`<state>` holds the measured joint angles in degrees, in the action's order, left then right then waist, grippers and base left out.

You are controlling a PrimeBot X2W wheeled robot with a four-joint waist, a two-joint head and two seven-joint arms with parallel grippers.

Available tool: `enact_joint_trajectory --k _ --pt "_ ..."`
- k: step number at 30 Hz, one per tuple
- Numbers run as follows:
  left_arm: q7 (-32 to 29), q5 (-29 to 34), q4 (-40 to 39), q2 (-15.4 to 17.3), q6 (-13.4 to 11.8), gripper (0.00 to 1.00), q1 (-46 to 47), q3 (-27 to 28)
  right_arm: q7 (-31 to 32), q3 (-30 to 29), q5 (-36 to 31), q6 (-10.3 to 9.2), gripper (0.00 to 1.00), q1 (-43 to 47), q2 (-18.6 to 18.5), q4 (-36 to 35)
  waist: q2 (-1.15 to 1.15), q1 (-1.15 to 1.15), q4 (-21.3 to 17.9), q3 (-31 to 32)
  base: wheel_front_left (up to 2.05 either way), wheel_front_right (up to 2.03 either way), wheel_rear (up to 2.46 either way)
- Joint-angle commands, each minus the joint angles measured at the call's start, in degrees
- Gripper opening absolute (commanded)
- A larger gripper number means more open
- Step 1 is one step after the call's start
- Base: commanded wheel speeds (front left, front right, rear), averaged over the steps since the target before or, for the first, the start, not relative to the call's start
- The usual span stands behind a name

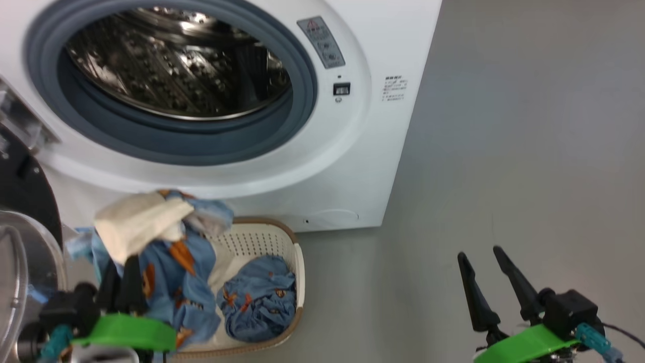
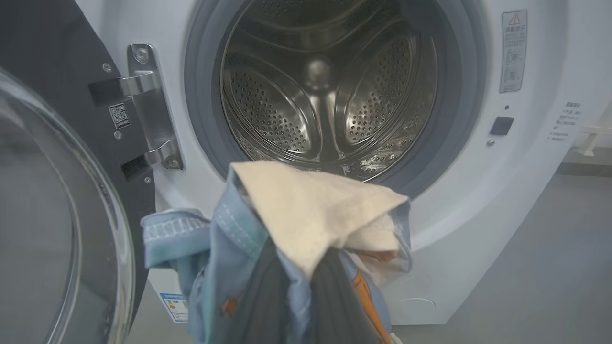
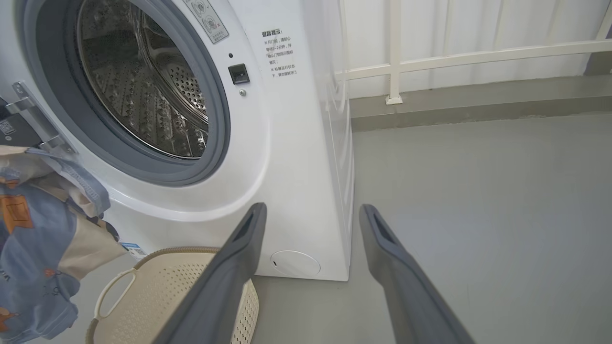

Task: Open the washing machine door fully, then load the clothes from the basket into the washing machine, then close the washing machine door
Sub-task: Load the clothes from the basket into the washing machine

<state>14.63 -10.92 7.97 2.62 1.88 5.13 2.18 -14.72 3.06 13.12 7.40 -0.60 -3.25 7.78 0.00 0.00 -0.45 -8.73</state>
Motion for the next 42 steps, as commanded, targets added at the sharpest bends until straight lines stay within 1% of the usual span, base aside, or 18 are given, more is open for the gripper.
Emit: enact_joint_trajectory --k 1,4,9,14,17,22,24,26,27,36,40,42 --pt "0.37 0.60 -0.41 1.23 0.42 0.00 4.19 1.80 -0.28 1.68 -0.60 0.09 1.00 -2.61 -0.22 -1.86 0.00 0.00 -0.39 -4.43 0.00 0.00 0.00" --pt "0.37 0.79 1.41 2.22 0.70 0.00 8.82 2.38 -0.28 2.29 -0.72 0.09 1.00 -4.19 -0.28 -2.06 0.00 0.00 -1.28 -6.77 0.00 0.00 0.00" --pt "0.37 1.73 5.31 5.12 1.62 0.00 16.77 2.55 -0.28 2.87 -0.82 0.09 1.00 -6.26 -0.31 -2.04 0.00 0.00 -3.34 -9.68 0.00 0.00 0.00" --pt "0.37 2.42 9.44 7.39 2.17 0.00 24.04 2.24 -0.28 3.24 -0.60 0.09 1.00 -7.42 -0.27 -1.94 0.00 0.00 -5.76 -11.50 0.00 0.00 0.00" --pt "0.37 3.24 12.16 8.67 2.66 0.00 28.00 1.14 -0.28 3.72 -0.33 0.09 1.00 -8.03 -0.19 -1.94 0.00 0.00 -7.40 -12.57 0.00 0.00 0.00" --pt "-0.28 4.61 16.70 10.02 2.85 0.00 34.64 -0.58 -0.28 4.17 0.10 0.09 1.00 -8.72 -0.02 -1.84 0.00 0.00 -9.58 -14.59 0.00 0.00 0.00" --pt "-0.40 4.80 17.65 10.26 2.77 0.00 35.95 -0.75 -0.28 4.26 0.22 0.09 1.00 -8.83 0.01 -1.85 0.00 0.00 -9.95 -15.03 0.00 0.00 0.00" --pt "-1.07 4.52 20.73 10.75 2.65 0.00 39.82 -0.67 -0.28 4.45 0.55 0.09 1.00 -9.22 0.11 -1.91 0.00 0.00 -10.91 -16.54 0.00 0.00 0.00" --pt "-1.07 4.52 20.73 10.75 2.65 0.00 39.82 -0.67 -0.28 4.45 0.55 0.09 1.00 -9.22 0.11 -1.91 0.00 0.00 -10.91 -16.54 0.00 0.00 0.00" --pt "-2.25 4.09 28.20 12.82 2.52 0.00 49.84 -0.68 -0.28 4.23 0.93 0.09 1.00 -10.19 0.29 -2.65 0.00 0.00 -12.24 -22.24 0.00 0.00 0.00" --pt "-2.43 5.17 30.49 13.53 2.61 0.00 54.26 -2.13 -0.28 4.29 1.01 0.09 1.00 -10.78 0.33 -3.08 0.00 0.00 -12.12 -25.37 0.00 0.00 0.00" --pt "-2.34 5.51 31.30 13.34 2.65 0.00 56.44 -2.87 -0.28 4.37 1.39 0.09 1.00 -11.18 0.34 -3.22 0.00 0.00 -11.96 -26.90 0.00 0.00 0.00"
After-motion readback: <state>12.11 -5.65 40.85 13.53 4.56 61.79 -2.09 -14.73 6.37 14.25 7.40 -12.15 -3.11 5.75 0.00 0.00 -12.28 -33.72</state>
